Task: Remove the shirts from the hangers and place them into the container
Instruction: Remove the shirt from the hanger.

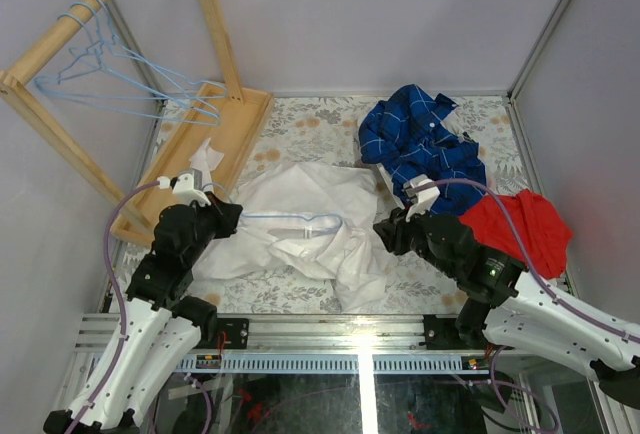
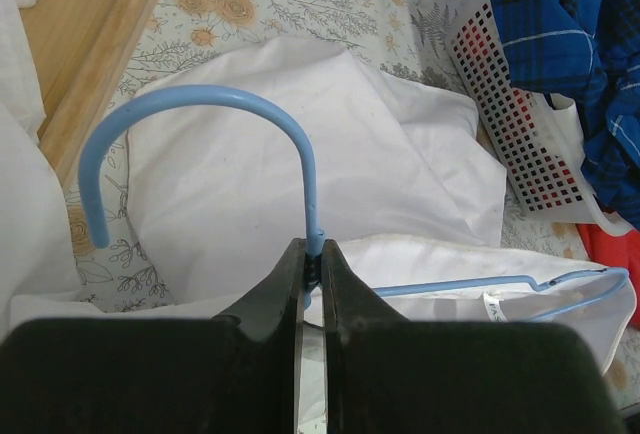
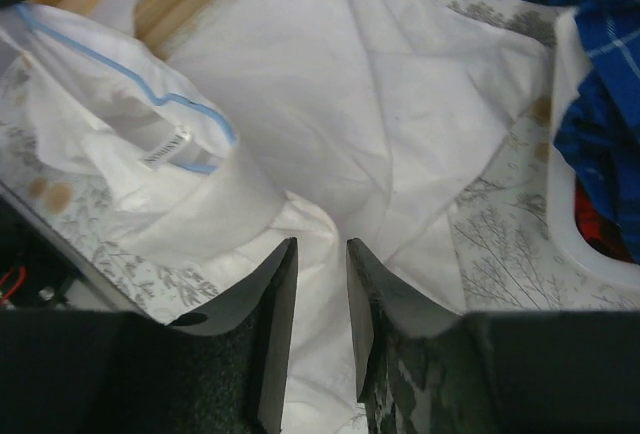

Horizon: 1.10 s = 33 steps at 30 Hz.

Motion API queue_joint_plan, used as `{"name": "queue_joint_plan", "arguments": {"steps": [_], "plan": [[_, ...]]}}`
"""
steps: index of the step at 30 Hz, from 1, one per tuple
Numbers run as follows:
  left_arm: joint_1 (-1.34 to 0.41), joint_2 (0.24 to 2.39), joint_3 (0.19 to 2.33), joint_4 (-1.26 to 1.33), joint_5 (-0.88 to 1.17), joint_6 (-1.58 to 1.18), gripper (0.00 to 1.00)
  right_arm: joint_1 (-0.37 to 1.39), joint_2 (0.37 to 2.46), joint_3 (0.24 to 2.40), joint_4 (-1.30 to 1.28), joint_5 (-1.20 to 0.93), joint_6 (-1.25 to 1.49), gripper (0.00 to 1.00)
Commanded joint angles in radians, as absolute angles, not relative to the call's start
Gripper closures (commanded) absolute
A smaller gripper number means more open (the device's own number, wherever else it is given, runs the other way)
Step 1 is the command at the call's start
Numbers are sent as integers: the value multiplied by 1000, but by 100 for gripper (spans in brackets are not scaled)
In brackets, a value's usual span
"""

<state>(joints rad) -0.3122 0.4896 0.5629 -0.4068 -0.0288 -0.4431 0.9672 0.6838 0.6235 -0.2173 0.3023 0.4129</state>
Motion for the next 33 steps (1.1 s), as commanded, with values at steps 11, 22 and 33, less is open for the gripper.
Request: {"name": "queue_joint_plan", "arguments": {"steps": [11, 22, 33], "plan": [[-307, 484, 583, -388, -46, -420, 100, 965, 1097, 909, -219, -39, 466, 50], [-307, 485, 584, -390, -53, -422, 100, 964, 1095, 813, -267, 74, 492, 99], [-307, 487, 578, -354, 71, -409, 100, 963, 829, 653, 21, 116, 354, 44]]}}
